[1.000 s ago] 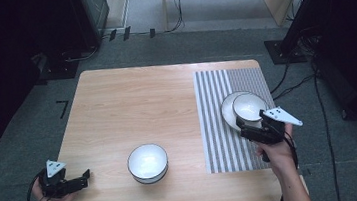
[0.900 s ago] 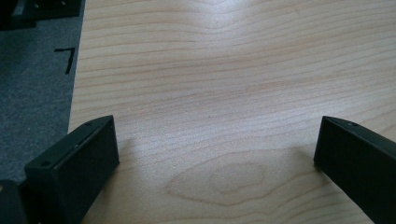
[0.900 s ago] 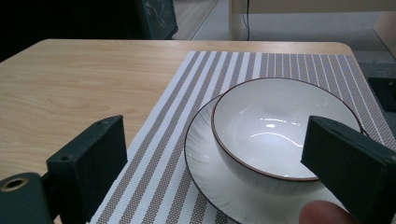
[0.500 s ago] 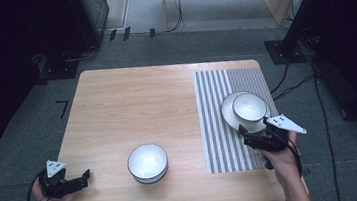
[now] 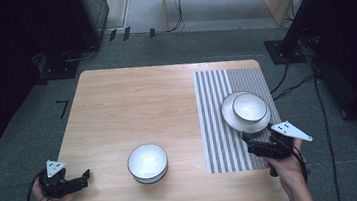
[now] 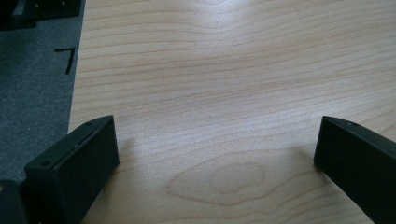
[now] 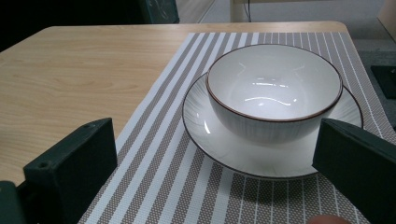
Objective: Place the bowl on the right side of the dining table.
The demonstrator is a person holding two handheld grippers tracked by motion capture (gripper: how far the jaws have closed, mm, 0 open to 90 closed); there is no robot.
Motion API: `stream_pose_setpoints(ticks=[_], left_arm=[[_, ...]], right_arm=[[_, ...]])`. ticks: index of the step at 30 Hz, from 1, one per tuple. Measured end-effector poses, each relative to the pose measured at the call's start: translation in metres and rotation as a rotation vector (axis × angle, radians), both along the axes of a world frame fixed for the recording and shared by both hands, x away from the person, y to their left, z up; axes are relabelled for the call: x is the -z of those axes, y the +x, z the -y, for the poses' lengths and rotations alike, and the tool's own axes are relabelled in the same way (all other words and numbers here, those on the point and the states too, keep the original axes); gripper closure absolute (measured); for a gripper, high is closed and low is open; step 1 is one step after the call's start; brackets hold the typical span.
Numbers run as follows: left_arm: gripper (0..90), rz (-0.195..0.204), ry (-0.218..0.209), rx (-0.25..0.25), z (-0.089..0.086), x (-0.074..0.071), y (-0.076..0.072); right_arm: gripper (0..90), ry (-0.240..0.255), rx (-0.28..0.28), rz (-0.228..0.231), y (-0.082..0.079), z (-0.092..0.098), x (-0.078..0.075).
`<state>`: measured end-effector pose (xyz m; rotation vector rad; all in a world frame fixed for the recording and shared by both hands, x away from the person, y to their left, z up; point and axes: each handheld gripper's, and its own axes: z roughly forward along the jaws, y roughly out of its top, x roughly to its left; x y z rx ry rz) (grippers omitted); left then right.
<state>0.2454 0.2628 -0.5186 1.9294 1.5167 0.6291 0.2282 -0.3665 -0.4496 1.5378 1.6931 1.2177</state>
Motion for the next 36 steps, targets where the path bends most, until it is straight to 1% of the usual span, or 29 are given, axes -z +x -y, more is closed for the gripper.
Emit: stream_pose_setpoints(ticks=[5,9,11,14,20,22,30,34,36], left_arm=[[0.0,0.000,0.000,-0.001,0.000,0.000,0.000],[0.0,0.000,0.000,-0.001,0.000,0.000,0.000],[0.0,0.001,0.000,-0.001,0.000,0.000,0.000],[0.0,0.000,0.000,0.000,0.000,0.000,0.000],[0.0,0.000,0.000,0.000,0.000,0.000,0.000],[0.0,0.001,0.000,-0.001,0.000,0.000,0.000],[0.0,0.000,0.000,-0.001,0.000,0.000,0.000],[0.0,0.001,0.000,-0.001,0.000,0.000,0.000],[0.0,0.000,0.000,0.000,0.000,0.000,0.000]], right_arm=[[0.0,-0.018,0.008,-0.010,-0.005,0.004,0.003],[0.0,-0.011,0.010,-0.021,-0.010,0.007,0.006],[0.0,-0.005,0.012,-0.019,-0.012,0.009,0.007],[0.0,-0.008,0.025,-0.028,-0.015,0.011,0.010],[0.0,-0.028,0.027,-0.038,-0.018,0.014,0.013],[0.0,-0.025,0.031,-0.041,-0.019,0.016,0.014],[0.0,-0.036,0.046,-0.064,-0.024,0.024,0.020],[0.0,-0.050,0.051,-0.073,-0.027,0.027,0.022],[0.0,-0.047,0.060,-0.077,-0.028,0.030,0.024]])
